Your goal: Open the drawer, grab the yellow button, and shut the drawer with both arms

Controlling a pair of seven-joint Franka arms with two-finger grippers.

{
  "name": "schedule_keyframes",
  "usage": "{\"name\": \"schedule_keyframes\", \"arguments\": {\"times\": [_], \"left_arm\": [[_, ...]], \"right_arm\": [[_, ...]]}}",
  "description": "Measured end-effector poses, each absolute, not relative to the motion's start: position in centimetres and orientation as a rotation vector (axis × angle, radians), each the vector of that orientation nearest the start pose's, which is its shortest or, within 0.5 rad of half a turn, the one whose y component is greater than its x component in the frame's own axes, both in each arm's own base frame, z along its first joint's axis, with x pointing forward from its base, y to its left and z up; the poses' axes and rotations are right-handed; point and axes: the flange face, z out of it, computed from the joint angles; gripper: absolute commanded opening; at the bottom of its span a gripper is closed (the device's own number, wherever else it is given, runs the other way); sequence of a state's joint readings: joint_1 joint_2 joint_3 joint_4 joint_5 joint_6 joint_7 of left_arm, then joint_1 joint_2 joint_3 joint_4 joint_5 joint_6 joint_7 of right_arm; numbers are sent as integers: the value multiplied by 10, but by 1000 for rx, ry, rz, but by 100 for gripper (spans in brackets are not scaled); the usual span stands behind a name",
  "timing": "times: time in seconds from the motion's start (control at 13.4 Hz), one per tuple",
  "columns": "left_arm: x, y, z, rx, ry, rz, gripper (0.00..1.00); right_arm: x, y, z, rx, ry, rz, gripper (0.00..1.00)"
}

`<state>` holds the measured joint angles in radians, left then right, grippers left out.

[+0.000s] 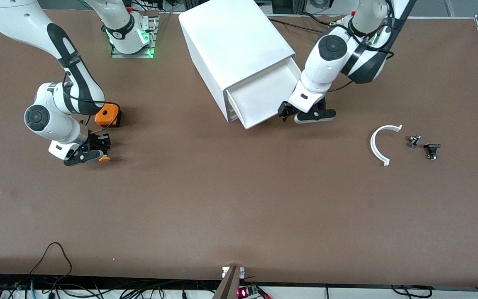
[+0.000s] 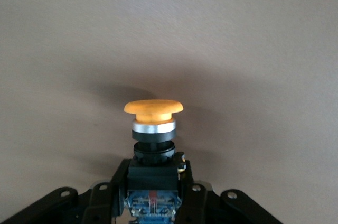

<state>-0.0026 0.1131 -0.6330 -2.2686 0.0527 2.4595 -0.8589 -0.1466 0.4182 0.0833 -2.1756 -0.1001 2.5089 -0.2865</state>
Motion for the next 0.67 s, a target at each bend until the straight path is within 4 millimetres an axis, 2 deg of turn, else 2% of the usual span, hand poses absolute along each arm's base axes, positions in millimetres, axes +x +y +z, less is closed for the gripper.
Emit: {"name": "schedule_keyframes", "arguments": {"times": [0.07, 0.3, 0.45, 0.52, 0.67], "left_arm": [[421, -331, 329, -3212, -305, -72, 100], [370, -376, 333, -3194, -278, -38, 100], [353, -386, 336, -3175, -266, -32, 100], [351, -387, 337, -3168, -267, -30, 100], [350, -387, 337, -3168, -273, -25, 100]], "right_arm": [[551, -39, 187, -3110, -460, 136, 99], [556, -41, 193, -3122, -403, 114, 100], [567, -32, 211, -3129, -337, 128, 100], [575, -23, 228, -3130, -297, 168, 100], [596, 1, 282, -3135, -206, 276, 100]]}}
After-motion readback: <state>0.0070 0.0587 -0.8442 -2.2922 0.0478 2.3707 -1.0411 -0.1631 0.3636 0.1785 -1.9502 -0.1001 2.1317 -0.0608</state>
